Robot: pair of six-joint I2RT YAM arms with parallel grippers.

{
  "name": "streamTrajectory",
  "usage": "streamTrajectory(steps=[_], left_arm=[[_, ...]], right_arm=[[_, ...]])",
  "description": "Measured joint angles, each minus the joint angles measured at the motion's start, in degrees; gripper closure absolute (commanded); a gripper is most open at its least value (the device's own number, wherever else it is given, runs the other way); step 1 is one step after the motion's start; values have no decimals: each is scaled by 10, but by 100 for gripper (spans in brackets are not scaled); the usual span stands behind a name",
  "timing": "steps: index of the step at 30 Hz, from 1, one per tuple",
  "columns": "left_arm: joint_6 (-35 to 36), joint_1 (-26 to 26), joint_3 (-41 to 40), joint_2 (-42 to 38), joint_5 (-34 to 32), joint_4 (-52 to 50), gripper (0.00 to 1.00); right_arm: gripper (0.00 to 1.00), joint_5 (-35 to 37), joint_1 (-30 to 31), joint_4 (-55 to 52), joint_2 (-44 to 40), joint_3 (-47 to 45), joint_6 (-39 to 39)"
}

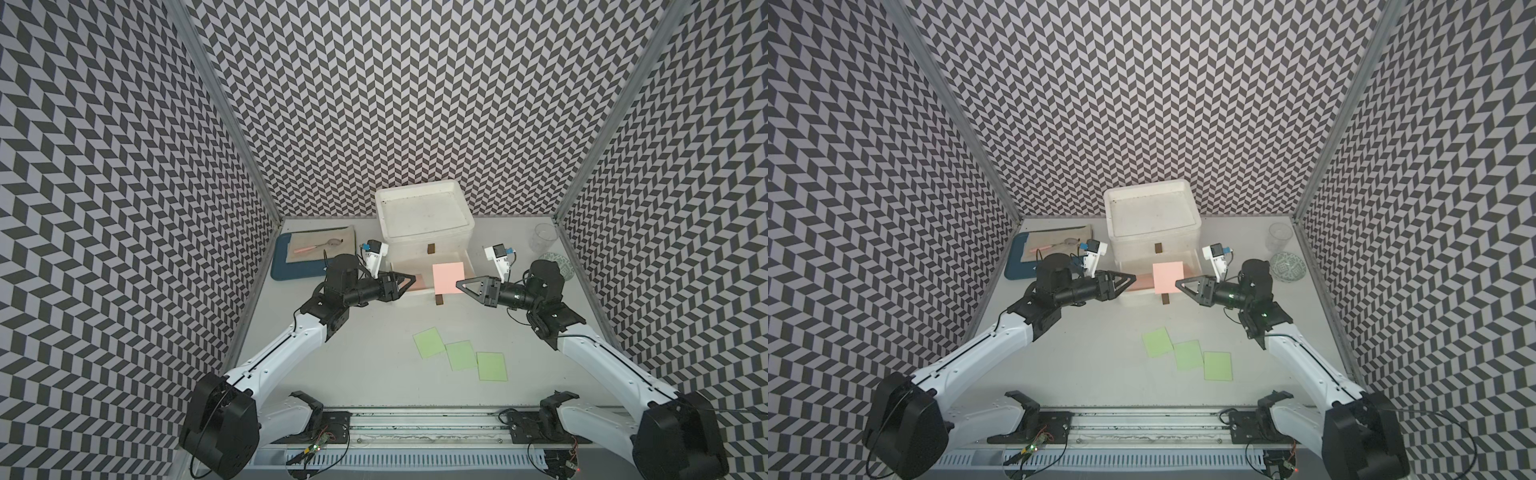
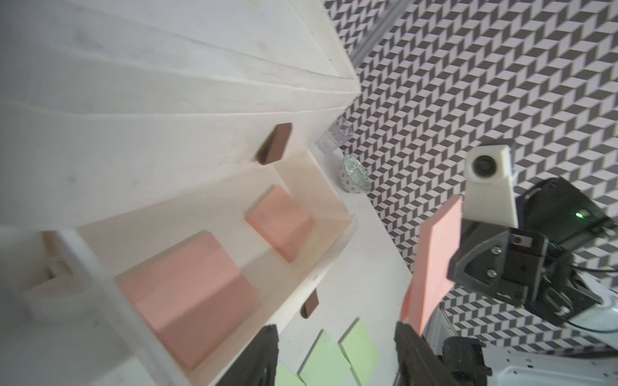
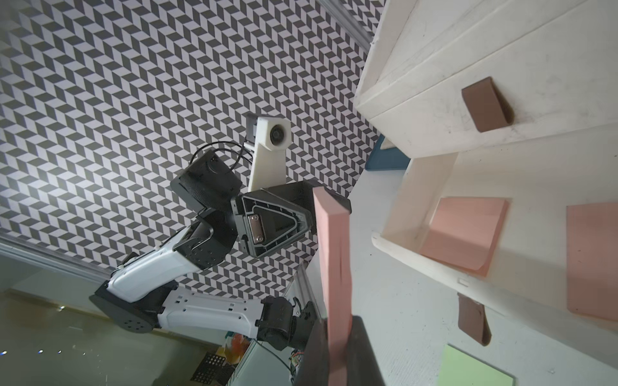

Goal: Please put the sticky notes in the drawer by color
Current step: Place the sticky notes in the drawer.

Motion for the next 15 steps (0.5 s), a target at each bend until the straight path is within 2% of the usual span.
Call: streamTrajectory(steps=[6,15], left_arm=[[30,0,-53,-20,-124,6,39],[62,1,-198,-92,-231,94,40]], right_arm=[[100,99,33,10,57,23,10],[100,252,141,15,138,96,-2]])
